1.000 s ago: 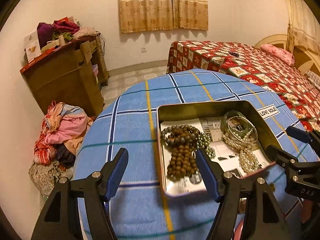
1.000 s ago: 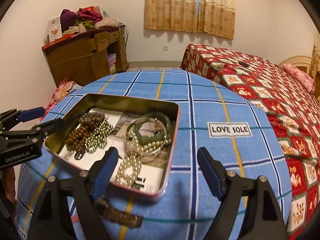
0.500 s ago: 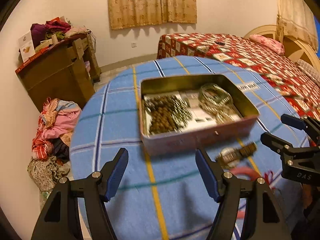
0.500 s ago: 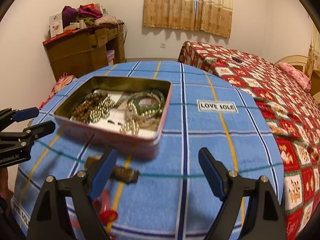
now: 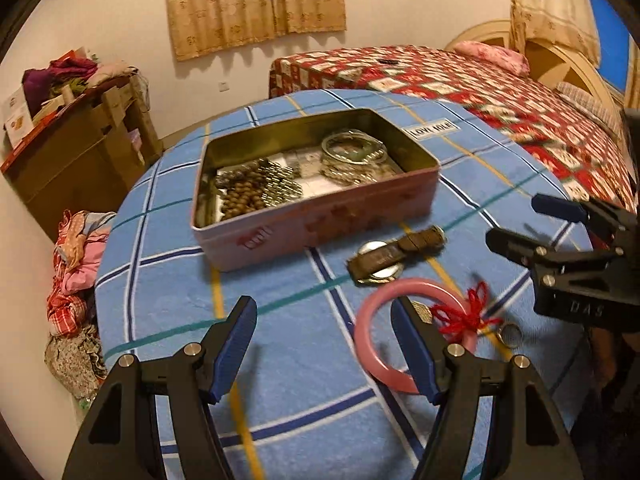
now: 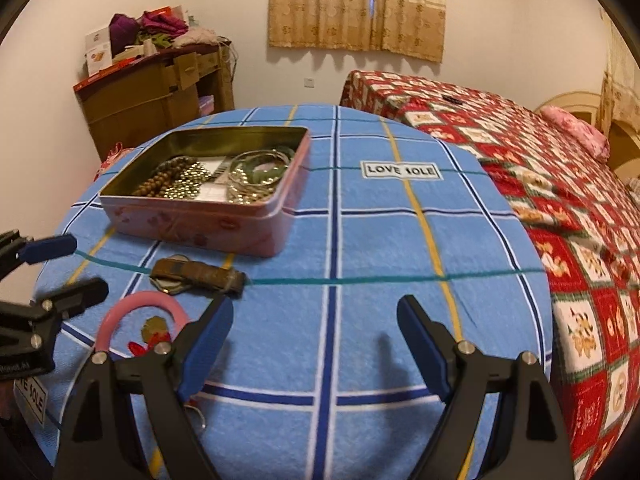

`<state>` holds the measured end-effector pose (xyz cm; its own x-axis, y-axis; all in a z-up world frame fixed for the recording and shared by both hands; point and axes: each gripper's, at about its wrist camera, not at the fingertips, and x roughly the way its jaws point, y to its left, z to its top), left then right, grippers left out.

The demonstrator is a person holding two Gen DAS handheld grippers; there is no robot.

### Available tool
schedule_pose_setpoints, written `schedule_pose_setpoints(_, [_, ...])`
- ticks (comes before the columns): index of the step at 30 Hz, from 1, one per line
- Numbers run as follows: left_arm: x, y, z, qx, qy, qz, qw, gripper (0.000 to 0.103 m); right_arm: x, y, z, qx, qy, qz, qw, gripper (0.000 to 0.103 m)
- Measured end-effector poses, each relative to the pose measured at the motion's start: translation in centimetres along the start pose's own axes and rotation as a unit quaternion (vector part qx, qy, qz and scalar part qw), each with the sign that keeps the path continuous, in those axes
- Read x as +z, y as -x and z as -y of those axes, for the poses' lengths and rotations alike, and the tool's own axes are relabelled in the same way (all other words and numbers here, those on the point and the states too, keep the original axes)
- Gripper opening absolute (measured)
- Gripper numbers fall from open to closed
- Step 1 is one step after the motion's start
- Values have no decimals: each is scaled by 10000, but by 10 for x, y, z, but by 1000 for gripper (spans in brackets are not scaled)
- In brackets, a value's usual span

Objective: Organize jewelry
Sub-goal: 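Move both tools back toward the pink bangle and red tassel charm, then grasp the pink bangle with the left tool and lift it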

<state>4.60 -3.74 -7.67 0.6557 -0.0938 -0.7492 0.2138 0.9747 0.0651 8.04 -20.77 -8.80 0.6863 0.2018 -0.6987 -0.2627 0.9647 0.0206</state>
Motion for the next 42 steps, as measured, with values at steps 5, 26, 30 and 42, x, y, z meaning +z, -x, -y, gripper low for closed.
schedule_pose_setpoints(5, [-6,-14,4,-77,-123,-233,9996,45,-4,2,-2,44,-36,28,10000,86])
schedule_pose_setpoints(26, [12,18,-19,-674,311,286,9968,9,-9,3,-1,98,-136,38,9999,86])
schedule_pose_setpoints(30, [18,27,-32,-590,437,423,9964,9,-8,3,-5,141,-79,25,9999,86])
schedule_pose_setpoints(42, [12,14,-71,-175,821,272,9961,9,-5,11,-37,780,354,41,9963,86])
